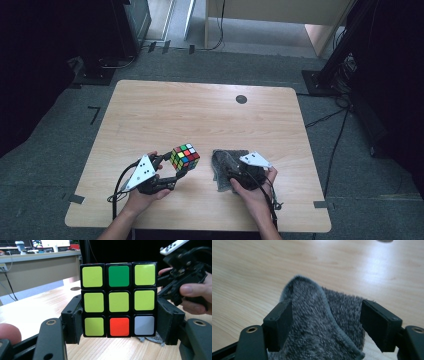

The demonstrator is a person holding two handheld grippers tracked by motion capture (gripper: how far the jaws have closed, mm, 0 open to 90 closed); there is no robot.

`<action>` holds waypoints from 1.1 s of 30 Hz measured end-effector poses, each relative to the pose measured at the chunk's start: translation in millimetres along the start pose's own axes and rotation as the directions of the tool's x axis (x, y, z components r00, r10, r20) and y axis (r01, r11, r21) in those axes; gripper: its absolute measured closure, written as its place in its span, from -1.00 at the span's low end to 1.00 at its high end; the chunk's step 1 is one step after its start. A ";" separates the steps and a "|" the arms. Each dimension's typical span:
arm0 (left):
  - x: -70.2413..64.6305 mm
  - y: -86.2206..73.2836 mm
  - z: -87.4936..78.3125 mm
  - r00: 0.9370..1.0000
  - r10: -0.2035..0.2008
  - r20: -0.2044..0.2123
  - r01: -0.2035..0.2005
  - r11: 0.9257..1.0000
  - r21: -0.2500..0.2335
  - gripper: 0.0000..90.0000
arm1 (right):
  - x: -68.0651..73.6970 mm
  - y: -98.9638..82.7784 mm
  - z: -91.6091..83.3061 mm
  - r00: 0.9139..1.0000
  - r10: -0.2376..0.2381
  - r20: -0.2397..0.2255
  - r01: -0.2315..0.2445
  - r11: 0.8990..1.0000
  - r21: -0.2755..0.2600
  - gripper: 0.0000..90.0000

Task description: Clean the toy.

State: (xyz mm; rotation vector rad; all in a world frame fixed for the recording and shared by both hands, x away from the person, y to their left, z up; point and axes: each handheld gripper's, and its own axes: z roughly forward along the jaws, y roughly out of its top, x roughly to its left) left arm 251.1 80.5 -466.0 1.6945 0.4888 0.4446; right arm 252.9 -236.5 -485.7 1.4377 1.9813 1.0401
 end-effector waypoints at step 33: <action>0.1 0.2 1.9 0.997 -0.054 0.049 0.053 0.999 0.004 -0.23 | -10.1 -17.9 22.6 1.000 0.003 -0.026 0.000 0.994 0.108 0.41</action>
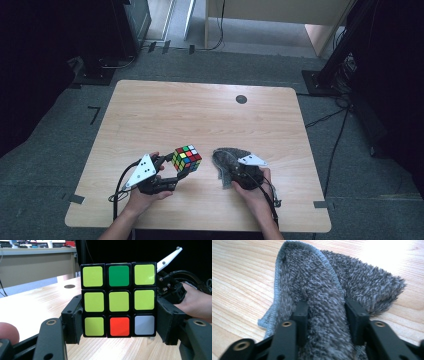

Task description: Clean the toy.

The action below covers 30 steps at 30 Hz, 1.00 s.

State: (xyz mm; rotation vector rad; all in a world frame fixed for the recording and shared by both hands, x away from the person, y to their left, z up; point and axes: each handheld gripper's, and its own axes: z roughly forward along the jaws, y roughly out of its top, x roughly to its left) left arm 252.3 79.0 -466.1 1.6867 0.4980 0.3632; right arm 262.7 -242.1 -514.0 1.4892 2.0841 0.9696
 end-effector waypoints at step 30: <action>-35.8 -1.7 13.3 0.974 0.223 0.036 -0.225 0.972 0.065 -0.23 | 74.7 47.5 -96.1 0.908 -0.023 -0.419 -0.107 0.953 -0.284 0.56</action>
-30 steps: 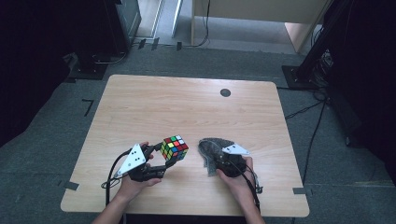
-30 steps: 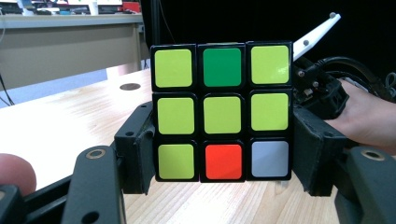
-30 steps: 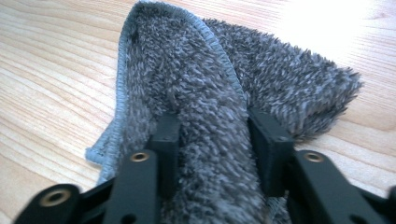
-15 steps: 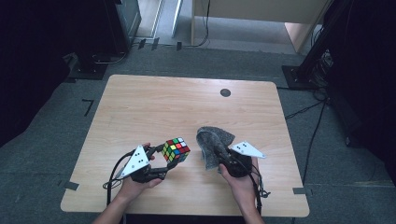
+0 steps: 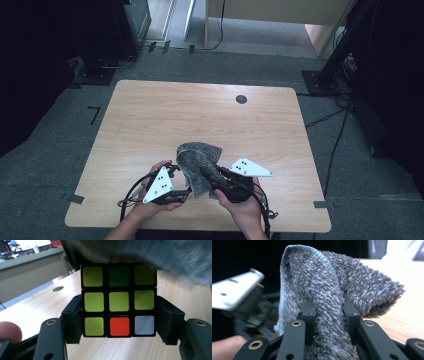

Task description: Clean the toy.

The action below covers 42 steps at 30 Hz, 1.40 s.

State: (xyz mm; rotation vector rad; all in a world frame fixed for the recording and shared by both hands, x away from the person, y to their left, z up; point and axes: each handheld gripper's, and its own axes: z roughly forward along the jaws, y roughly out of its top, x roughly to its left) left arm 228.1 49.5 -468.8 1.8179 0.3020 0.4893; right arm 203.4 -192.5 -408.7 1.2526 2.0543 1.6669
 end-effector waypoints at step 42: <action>5.1 2.4 -4.0 1.000 -0.029 -0.004 0.029 0.999 -0.028 -0.23 | -16.8 -4.0 -2.1 1.000 0.001 0.018 -0.001 0.999 -0.032 0.51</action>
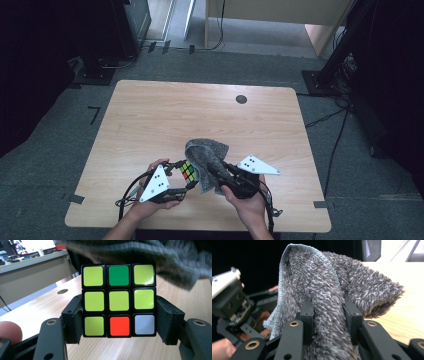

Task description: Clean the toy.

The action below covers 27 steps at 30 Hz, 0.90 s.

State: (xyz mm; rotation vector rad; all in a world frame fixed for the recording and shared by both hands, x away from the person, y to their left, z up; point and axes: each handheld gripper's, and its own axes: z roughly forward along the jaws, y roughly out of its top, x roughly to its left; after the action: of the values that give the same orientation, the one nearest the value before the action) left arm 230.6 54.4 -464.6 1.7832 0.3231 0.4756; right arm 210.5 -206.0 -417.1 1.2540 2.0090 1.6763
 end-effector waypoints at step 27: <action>23.4 -0.9 -13.2 0.978 -0.197 0.076 0.205 0.970 -0.131 -0.23 | -24.8 -18.2 16.9 0.975 0.223 -0.024 -0.221 0.973 0.071 0.53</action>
State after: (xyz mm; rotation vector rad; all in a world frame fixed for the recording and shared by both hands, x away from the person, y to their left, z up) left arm 244.8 76.4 -459.1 1.6071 0.4127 0.2903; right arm 228.3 -212.0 -446.8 1.5352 2.0234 1.7476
